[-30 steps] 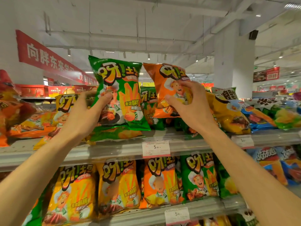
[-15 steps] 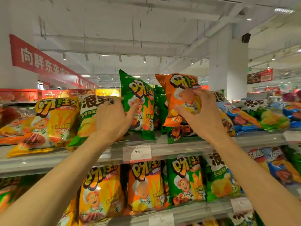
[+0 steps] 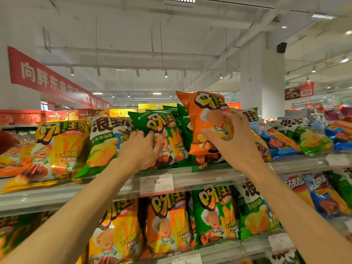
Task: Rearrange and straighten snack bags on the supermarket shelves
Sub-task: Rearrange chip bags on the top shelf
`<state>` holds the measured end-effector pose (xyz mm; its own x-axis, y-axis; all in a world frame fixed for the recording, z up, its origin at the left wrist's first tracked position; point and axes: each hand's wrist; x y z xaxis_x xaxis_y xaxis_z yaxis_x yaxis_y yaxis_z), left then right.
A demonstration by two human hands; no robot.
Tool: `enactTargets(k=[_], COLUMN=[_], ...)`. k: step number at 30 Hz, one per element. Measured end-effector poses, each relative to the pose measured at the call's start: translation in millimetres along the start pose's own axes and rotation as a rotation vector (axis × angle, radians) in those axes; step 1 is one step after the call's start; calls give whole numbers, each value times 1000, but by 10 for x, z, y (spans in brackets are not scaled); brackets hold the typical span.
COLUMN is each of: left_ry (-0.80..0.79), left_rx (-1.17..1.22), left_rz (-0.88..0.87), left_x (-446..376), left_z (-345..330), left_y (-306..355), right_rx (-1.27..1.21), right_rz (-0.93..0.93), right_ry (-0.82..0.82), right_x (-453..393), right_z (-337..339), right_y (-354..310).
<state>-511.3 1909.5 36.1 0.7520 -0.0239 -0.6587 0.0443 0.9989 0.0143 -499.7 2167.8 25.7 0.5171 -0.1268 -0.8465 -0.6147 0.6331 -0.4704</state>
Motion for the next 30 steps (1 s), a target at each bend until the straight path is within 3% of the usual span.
enactTargets(k=[2,6,8,11,13,19,25,30], left_ry=[79,465,399,92,8,29,135,152], left_rx=[82,406,684,1187,1361,1386,1180,1166], left_rz=[15,-43,-59,11,66,124,150,174], left_x=[55,170,175,182,188,299,483,618], left_z=[1,36,109,247,302,318,400,541], left_y=[6,83,173,319,351,193,-188,-710], right_rx=[-22,-79,-108,-134,-169,-383,-439,-512], right_rz=[-1,22,38,54,49,-44,-12,1], right_ry=[5,31,28,0,-37,-87,-109,-132], right_x=[17,58,70,98,122,117,190,306], right_z=[11,52,52,18,-9,-153,-409,-714], right_y=[-19,-61,-127,-252,-321,-385,-547,-962])
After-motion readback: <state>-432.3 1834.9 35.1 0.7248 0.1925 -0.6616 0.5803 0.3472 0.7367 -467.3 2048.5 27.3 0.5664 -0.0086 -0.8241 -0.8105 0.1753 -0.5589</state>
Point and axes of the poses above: each hand's wrist, its own x-axis away from the middle knuckle, its own z-axis out of the back of the hand, y = z × x, and after that the axes turned 5 degrees about y, right-handed
